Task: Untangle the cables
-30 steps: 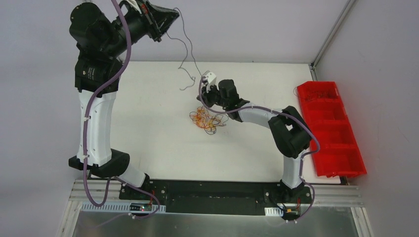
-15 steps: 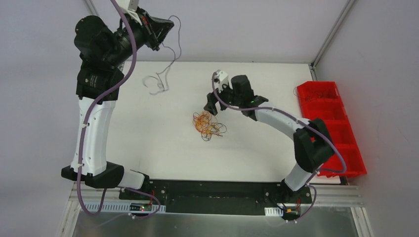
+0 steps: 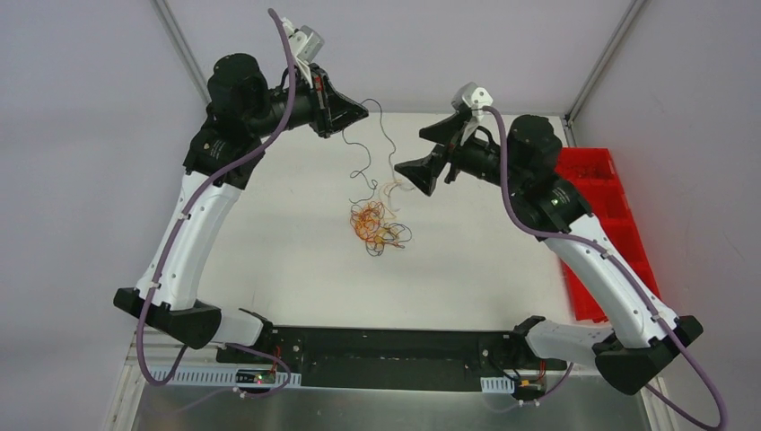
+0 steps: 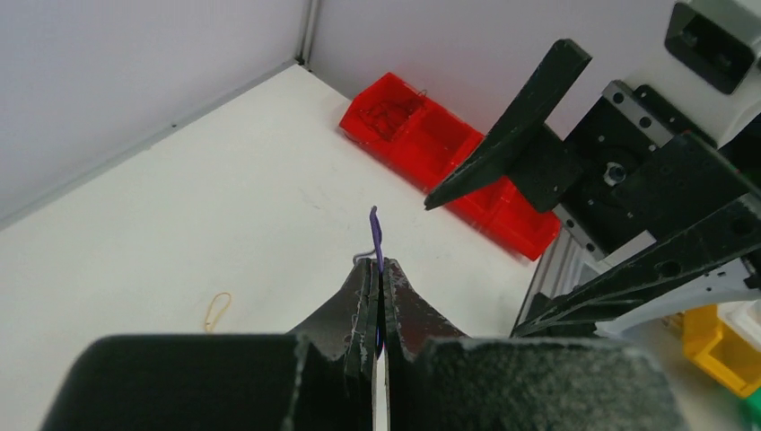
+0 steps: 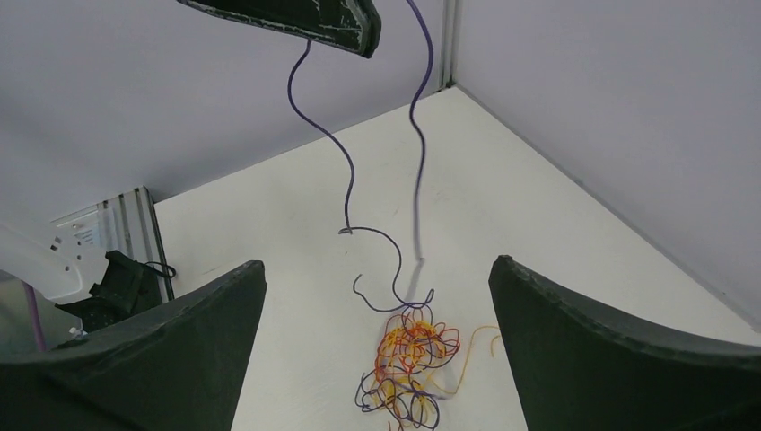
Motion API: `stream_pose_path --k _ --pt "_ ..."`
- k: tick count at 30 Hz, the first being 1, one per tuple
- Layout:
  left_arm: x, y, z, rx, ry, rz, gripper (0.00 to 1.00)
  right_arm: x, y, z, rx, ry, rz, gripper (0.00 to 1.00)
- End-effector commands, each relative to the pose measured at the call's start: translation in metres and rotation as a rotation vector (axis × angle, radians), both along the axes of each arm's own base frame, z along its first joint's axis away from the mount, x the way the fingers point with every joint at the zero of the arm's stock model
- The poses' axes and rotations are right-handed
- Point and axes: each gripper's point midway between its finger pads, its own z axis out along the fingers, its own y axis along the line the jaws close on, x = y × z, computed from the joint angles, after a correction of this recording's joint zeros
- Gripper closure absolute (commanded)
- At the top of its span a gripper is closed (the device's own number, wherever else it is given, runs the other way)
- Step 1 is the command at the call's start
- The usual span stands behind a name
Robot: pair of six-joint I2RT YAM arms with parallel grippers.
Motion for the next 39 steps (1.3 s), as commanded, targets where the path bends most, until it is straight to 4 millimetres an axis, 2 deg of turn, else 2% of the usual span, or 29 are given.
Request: stream_pose_path --k 1,5,9,11,13,15,20,22,23,26,27,29,31,33,34,39 --pt "-0.004 -0.019 0.012 -0.106 0.098 -0.057 1.0 0.017 0.009 -0.009 -0.029 0.04 -0.054 0.01" --pt "-0.012 -0.034 0.008 -0.113 0.128 -0.099 1.0 0.018 0.031 -0.005 -0.03 0.001 -0.015 0.01" --pt "-0.007 -0.035 0.01 -0.147 0.172 -0.063 1.0 0.021 0.053 -0.005 -0.026 -0.033 0.007 0.01" --pt "-0.001 -0.032 0.011 -0.172 0.2 -0.018 1.0 0.026 0.063 -0.01 -0.039 -0.055 -0.011 0.05" --pt "0.005 -0.029 0.014 -0.201 0.224 0.033 1.0 0.032 0.067 -0.012 -0.046 -0.083 -0.05 0.18" --pt "0.013 -0.024 0.016 -0.229 0.242 0.094 1.0 0.039 0.065 -0.01 -0.042 -0.121 -0.122 0.38" --pt "0.028 -0.013 0.018 -0.267 0.258 0.207 1.0 0.046 0.047 -0.011 -0.047 -0.158 -0.218 0.73" --pt "0.033 -0.009 0.015 -0.275 0.274 0.247 1.0 0.043 0.039 -0.013 -0.069 -0.157 -0.229 0.96" --pt "0.034 -0.008 0.013 -0.273 0.28 0.253 1.0 0.043 0.033 -0.014 -0.081 -0.15 -0.236 1.0" --pt "0.033 -0.009 0.002 -0.25 0.289 0.249 1.0 0.038 0.008 -0.021 -0.131 -0.056 -0.212 1.0" --pt "0.031 -0.01 -0.003 -0.234 0.289 0.241 0.92 0.037 -0.004 -0.025 -0.145 -0.01 -0.203 1.0" --pt "0.029 -0.009 -0.016 -0.197 0.284 0.232 0.64 0.032 -0.029 -0.03 -0.183 0.083 -0.191 1.0" --pt "0.025 -0.009 -0.033 -0.141 0.268 0.212 0.28 0.025 -0.057 -0.039 -0.258 0.151 -0.201 1.0" --pt "0.019 -0.009 -0.046 -0.1 0.257 0.185 0.05 0.017 -0.089 -0.047 -0.341 0.198 -0.248 1.0" --pt "0.016 -0.009 -0.053 -0.085 0.26 0.173 0.02 0.013 -0.108 -0.052 -0.378 0.218 -0.281 1.0" --pt "0.001 -0.013 -0.08 -0.045 0.305 0.108 0.01 -0.015 -0.198 -0.078 -0.601 0.283 -0.417 1.0"
